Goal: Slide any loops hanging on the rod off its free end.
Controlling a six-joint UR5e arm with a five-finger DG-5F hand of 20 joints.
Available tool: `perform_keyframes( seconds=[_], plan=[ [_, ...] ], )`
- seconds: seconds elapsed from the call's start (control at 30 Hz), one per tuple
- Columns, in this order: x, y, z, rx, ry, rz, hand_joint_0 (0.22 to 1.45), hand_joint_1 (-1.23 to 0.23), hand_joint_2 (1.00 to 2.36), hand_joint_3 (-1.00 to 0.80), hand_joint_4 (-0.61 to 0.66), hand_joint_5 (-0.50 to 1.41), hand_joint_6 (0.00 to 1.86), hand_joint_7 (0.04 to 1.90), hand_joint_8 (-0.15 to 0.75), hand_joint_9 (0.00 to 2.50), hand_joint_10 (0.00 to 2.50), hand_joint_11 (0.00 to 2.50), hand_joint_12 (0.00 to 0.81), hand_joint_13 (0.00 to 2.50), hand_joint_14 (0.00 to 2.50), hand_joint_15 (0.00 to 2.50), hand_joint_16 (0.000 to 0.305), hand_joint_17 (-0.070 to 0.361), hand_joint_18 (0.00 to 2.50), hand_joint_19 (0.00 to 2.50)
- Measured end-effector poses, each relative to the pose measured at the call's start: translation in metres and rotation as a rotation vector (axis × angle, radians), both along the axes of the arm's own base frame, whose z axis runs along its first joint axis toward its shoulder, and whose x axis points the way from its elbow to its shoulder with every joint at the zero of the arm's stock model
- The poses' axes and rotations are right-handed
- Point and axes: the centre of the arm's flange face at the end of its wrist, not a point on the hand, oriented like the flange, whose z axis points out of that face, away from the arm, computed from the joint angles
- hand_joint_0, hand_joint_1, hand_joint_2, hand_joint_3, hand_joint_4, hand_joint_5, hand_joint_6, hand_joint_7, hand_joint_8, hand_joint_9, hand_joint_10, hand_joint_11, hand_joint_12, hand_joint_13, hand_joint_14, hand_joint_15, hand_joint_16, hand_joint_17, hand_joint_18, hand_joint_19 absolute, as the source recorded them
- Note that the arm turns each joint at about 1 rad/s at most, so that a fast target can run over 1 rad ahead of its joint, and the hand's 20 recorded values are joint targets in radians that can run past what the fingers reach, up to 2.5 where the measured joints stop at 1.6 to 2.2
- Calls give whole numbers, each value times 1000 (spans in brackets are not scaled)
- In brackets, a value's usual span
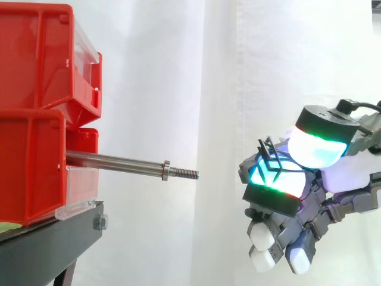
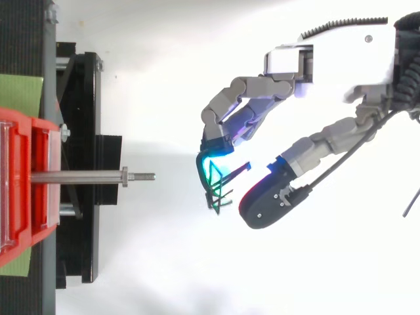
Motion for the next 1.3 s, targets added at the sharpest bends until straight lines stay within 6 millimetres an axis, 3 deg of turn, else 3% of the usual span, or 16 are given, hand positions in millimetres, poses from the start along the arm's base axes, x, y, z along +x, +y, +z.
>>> perform_keyframes(
  seconds=[0.27, 0.63, 1.03, 1.3],
  plan=[
    [0, 1, 0, 18, 4, -2, 618, -669, 1021, -167, 122, -194, 826, 1155, 312, 763, 8, 239, 329, 619, 1, 46, 49, 110, 690, 377],
    [0, 1, 0, 24, 5, -3, 677, -783, 1003, -454, 144, -204, 846, 1108, 299, 775, 9, 275, 325, 636, 0, 39, 49, 110, 719, 348],
    [0, 4, 0, 52, 8, -6, 617, -610, 1002, -476, 120, -176, 830, 1179, 305, 817, 9, 258, 324, 644, 1, 53, 48, 108, 716, 388],
    [1, 5, 0, 58, 7, -5, 605, -542, 1018, -231, 125, -167, 788, 1197, 304, 787, 8, 233, 329, 621, 1, 66, 49, 110, 666, 412]
  ],
)
